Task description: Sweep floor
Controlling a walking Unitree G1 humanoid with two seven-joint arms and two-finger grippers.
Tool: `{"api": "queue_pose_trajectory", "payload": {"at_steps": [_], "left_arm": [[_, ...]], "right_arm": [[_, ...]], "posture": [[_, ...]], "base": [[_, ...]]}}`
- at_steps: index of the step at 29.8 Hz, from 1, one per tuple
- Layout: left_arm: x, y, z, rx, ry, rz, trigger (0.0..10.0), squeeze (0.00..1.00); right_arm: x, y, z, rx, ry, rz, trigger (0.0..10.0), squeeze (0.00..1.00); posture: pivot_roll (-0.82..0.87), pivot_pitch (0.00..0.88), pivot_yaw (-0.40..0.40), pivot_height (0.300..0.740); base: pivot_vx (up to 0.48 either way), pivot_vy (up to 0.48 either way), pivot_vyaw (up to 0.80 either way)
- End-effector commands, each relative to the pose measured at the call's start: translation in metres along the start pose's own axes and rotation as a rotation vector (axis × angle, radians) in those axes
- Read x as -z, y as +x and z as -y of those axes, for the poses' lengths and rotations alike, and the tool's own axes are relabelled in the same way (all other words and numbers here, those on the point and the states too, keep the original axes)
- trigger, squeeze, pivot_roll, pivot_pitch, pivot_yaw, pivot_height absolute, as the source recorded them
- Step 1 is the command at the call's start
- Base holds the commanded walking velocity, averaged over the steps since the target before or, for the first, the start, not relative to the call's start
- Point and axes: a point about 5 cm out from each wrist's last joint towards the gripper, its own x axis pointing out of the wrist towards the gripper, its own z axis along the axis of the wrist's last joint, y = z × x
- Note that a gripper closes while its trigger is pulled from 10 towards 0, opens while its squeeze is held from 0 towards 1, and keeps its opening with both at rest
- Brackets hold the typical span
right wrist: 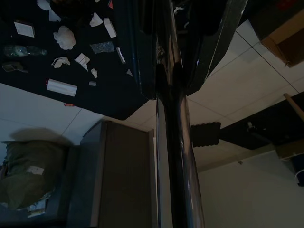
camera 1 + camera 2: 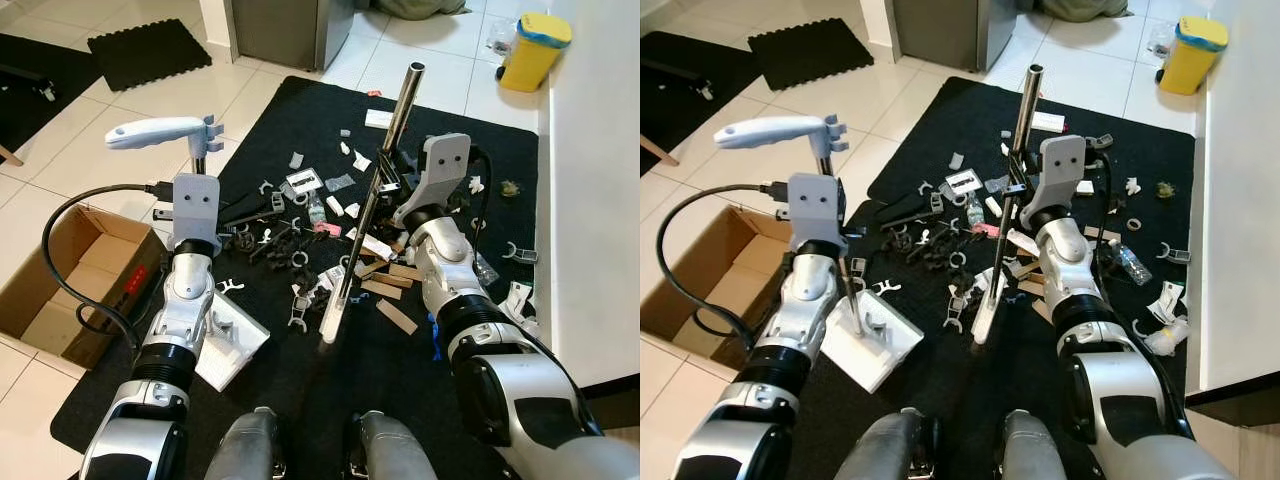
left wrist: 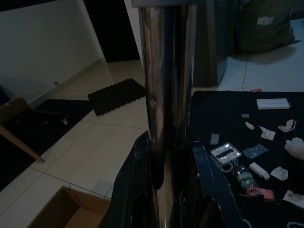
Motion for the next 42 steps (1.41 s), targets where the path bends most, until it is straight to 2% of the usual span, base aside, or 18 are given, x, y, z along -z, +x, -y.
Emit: {"api": "queue_pose_trajectory", "payload": {"at_steps": [1,19,24,42], "left_arm": [[-0.0078,0.0030,-0.0054,-0.008,0.030,0.046,10.0,0.00],[-0.0070,0.0028,-0.0052,-0.009,0.038,0.041,10.0,0.00],[-0.0068,0.0023,-0.0048,-0.007,0.038,0.041,10.0,0.00],[-0.0066,0.0022,-0.0033,0.000,0.039,0.039,10.0,0.00]], "right_arm": [[-0.0043,0.0024,0.0002,0.000,-0.003,0.017,10.0,0.00],[-0.0043,0.0028,0.0004,0.003,-0.024,0.012,10.0,0.00],[-0.0028,0.0029,-0.0012,-0.013,-0.055,-0.004,10.0,0.00],[-0.0017,0.0028,-0.0025,-0.019,-0.043,-0.009,10.0,0.00]], "posture": [[0.07,0.041,0.012,0.740],[0.07,0.042,0.012,0.740],[0.07,0.042,0.011,0.740],[0.07,0.039,0.010,0.740]], "base": [[0.000,0.000,0.00],[0.000,0.000,0.00],[0.000,0.000,0.73],[0.000,0.000,0.78]]}}
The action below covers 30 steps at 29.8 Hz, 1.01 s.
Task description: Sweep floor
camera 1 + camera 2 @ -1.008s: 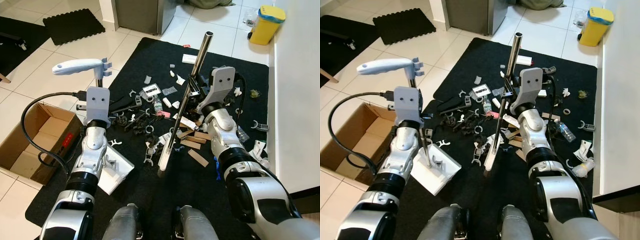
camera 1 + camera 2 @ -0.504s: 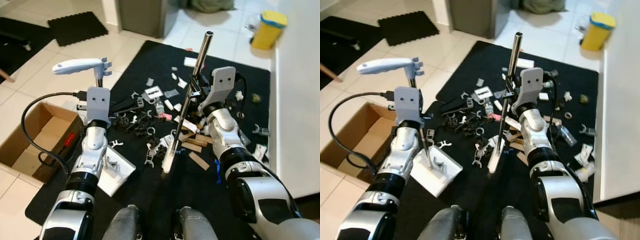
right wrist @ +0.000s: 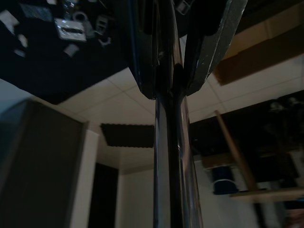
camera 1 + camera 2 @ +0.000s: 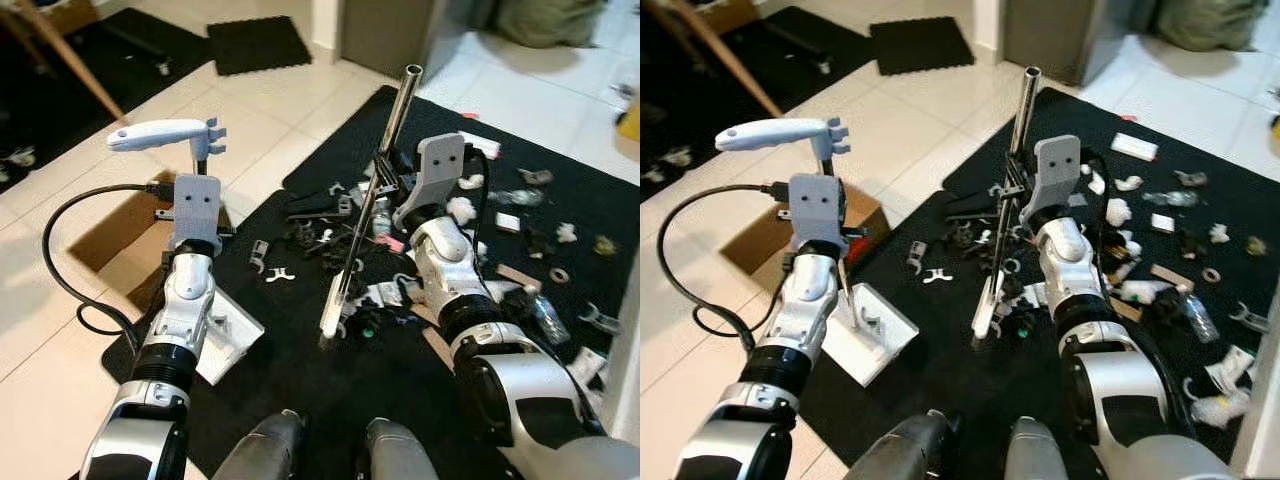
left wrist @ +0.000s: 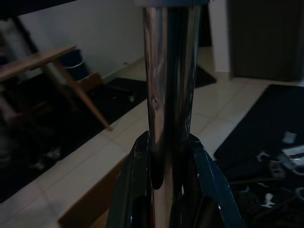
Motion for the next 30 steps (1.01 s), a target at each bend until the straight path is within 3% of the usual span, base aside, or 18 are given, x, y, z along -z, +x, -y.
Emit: {"api": "queue_pose_trajectory", "payload": {"at_steps": [1,30], "left_arm": [[-0.0065,0.0023,-0.0037,0.001,0.033,0.039,10.0,0.00],[-0.0061,0.0015,-0.0032,-0.003,0.029,0.037,10.0,0.00]], "right_arm": [[-0.0020,0.0023,-0.0020,-0.008,0.001,0.004,10.0,0.00],[-0.0011,0.0019,-0.0026,-0.012,0.000,0.000,10.0,0.00]], "posture": [[0.07,0.039,0.010,0.740],[0.07,0.045,0.007,0.740]], "base": [[0.000,0.000,0.78],[0.000,0.000,0.78]]}}
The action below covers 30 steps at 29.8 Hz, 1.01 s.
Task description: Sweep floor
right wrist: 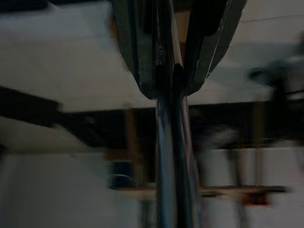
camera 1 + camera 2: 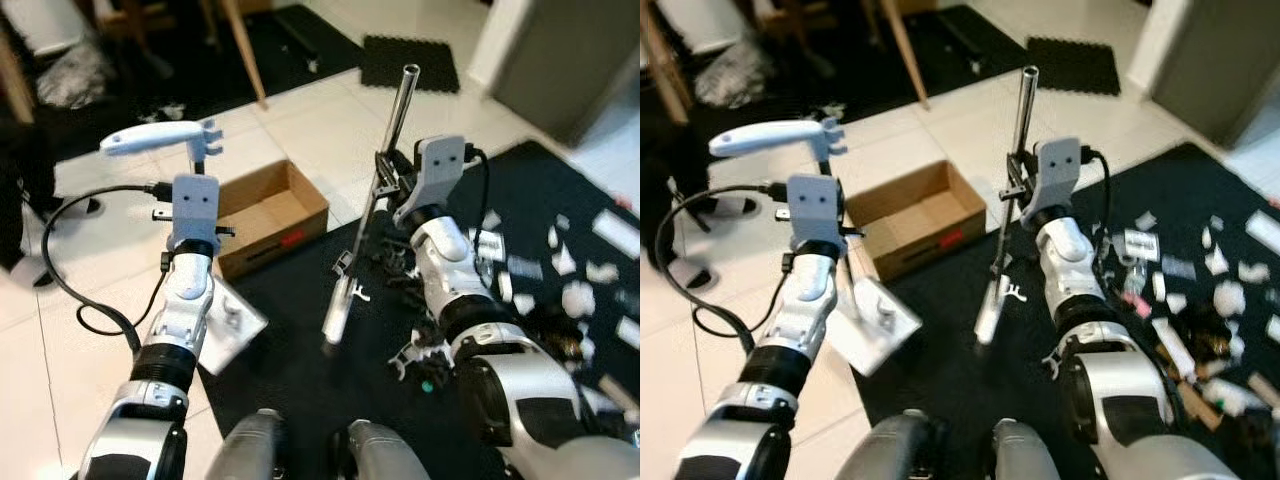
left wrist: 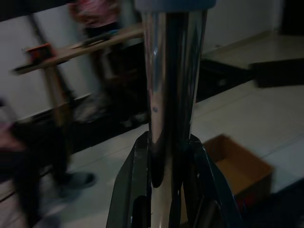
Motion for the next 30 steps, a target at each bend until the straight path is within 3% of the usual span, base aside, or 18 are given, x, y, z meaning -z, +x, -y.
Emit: {"api": "queue_pose_trajectory", "payload": {"at_steps": [1,13,30], "left_arm": [[-0.0083,0.0026,-0.0006,0.004,0.023,0.045,10.0,0.00],[-0.0082,0.0026,-0.0005,0.003,0.021,0.043,10.0,0.00],[-0.0086,0.0024,-0.0002,-0.003,-0.004,0.042,10.0,0.00]], "right_arm": [[-0.0015,-0.0001,0.0030,0.005,-0.006,0.005,10.0,0.00],[-0.0018,0.0001,0.0018,0.003,-0.011,0.009,10.0,0.00],[-0.0015,-0.0001,0.0021,0.006,0.016,0.011,10.0,0.00]], "posture": [[0.07,0.045,0.007,0.740],[0.07,0.046,0.006,0.740],[0.07,0.048,0.005,0.740]], "base": [[0.000,0.000,0.78],[0.000,0.000,0.76],[0.000,0.000,0.00]]}}
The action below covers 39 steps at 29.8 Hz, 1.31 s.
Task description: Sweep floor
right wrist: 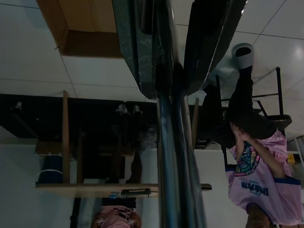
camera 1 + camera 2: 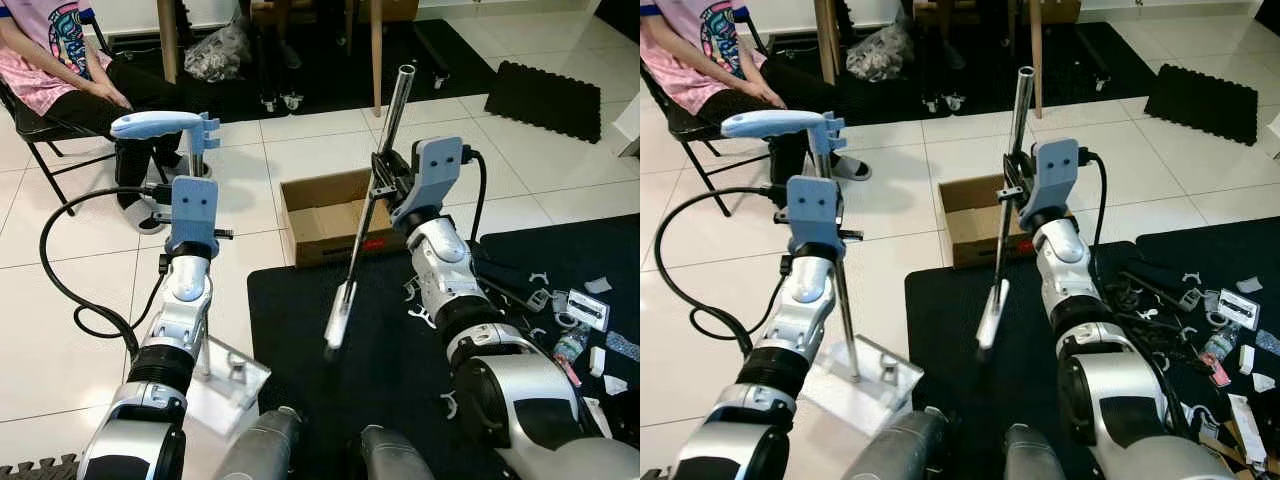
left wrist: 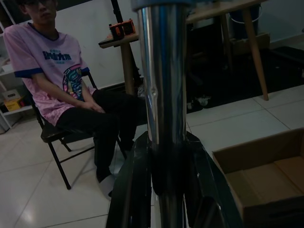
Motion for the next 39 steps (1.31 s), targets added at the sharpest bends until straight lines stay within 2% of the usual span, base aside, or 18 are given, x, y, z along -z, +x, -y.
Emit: {"api": "queue_pose_trajectory", "payload": {"at_steps": [1,6,11,13,14,18,22,28,32,39], "left_arm": [[-0.010,0.003,0.000,0.002,0.002,0.054,10.0,0.00],[-0.010,0.003,0.001,0.001,-0.003,0.053,10.0,0.00],[-0.008,0.001,0.004,0.009,-0.075,0.036,10.0,0.00],[-0.004,-0.002,0.014,0.066,-0.106,0.022,10.0,0.00],[-0.004,-0.003,0.028,0.137,-0.104,0.013,10.0,0.00],[-0.004,-0.003,0.031,0.155,-0.104,0.011,10.0,0.00],[-0.018,0.010,0.051,0.256,-0.112,0.043,10.0,0.00],[-0.028,0.018,0.055,0.270,-0.137,0.063,10.0,0.00],[-0.028,0.017,0.052,0.252,-0.148,0.065,10.0,0.00],[-0.021,0.008,0.044,0.221,-0.067,0.065,10.0,0.00]], "right_arm": [[-0.003,0.001,0.000,0.001,0.002,0.012,10.0,0.00],[-0.002,0.001,0.000,0.001,0.000,0.009,10.0,0.00],[-0.001,-0.002,0.008,0.013,-0.019,0.000,10.0,0.00],[0.001,-0.008,0.019,0.037,-0.048,-0.015,10.0,0.00],[0.002,-0.014,0.031,0.075,-0.065,-0.024,10.0,0.00],[0.002,-0.016,0.035,0.086,-0.069,-0.024,10.0,0.00],[-0.005,-0.020,0.053,0.156,-0.087,0.000,10.0,0.00],[-0.008,-0.019,0.052,0.154,-0.089,0.018,10.0,0.00],[-0.008,-0.018,0.047,0.129,-0.085,0.025,10.0,0.00],[-0.006,-0.014,0.036,0.109,-0.058,0.027,10.0,0.00]], "posture": [[0.07,0.048,0.005,0.740],[0.07,0.048,0.004,0.740],[0.04,0.056,-0.004,0.740],[0.02,0.062,-0.004,0.740],[0.01,0.063,0.002,0.740],[0.00,0.066,0.010,0.740],[-0.03,0.067,0.041,0.740],[-0.04,0.066,0.036,0.740],[-0.03,0.066,0.030,0.740],[0.01,0.068,0.030,0.740]], "base": [[0.000,0.000,0.00],[0.000,0.000,0.00],[0.000,0.000,0.00],[0.000,0.000,0.00],[0.000,0.000,0.00],[0.000,0.000,0.00],[0.000,0.000,0.00],[0.000,0.000,0.00],[0.000,0.000,0.00],[0.000,0.000,0.00]]}}
